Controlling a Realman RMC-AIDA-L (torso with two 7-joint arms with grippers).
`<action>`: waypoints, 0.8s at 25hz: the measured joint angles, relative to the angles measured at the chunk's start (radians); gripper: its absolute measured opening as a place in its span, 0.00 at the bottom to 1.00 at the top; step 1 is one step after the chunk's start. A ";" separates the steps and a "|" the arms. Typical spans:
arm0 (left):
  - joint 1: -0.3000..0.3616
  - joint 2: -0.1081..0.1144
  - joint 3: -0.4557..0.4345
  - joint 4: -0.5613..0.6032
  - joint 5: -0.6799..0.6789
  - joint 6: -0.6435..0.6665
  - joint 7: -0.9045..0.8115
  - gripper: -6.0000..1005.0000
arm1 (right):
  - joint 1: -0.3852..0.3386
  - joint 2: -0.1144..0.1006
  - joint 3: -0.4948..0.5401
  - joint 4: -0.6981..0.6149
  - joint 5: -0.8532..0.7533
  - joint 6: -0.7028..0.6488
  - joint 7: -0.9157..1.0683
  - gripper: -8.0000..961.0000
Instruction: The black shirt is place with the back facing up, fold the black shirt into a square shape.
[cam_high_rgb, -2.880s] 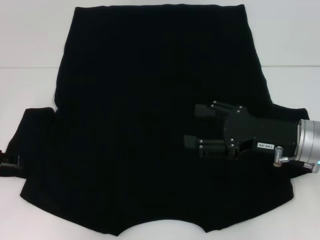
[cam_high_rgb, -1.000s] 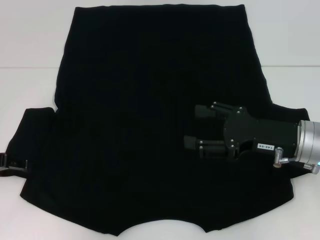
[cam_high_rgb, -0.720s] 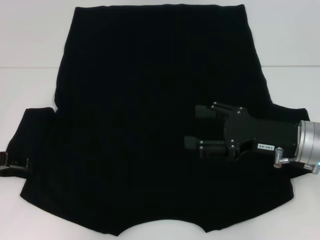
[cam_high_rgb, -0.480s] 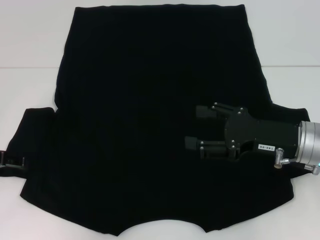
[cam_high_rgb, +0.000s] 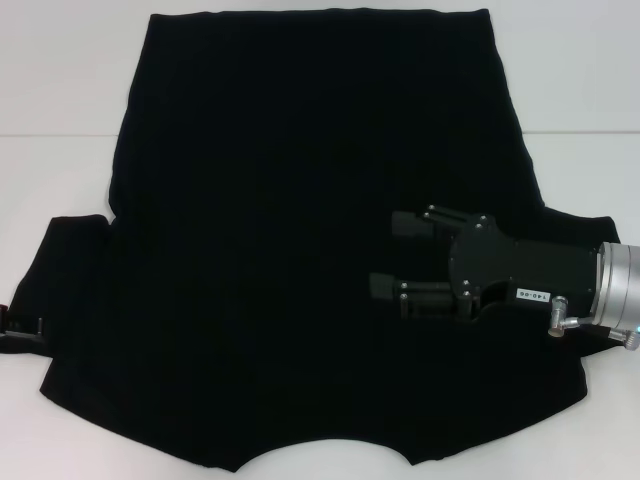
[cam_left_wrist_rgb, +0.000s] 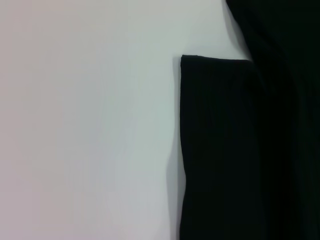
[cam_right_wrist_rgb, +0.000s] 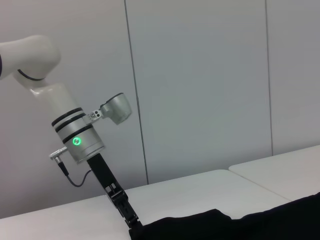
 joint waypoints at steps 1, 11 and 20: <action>0.000 0.000 0.001 -0.001 0.000 0.000 0.000 0.87 | 0.000 0.000 0.000 0.000 0.000 0.000 0.000 0.95; -0.005 -0.003 0.005 -0.004 0.000 0.010 0.007 0.87 | 0.000 0.000 0.000 0.000 0.001 0.000 0.000 0.95; -0.010 -0.006 0.016 -0.005 -0.008 0.025 0.008 0.87 | 0.000 0.000 0.000 0.000 0.002 0.000 0.000 0.95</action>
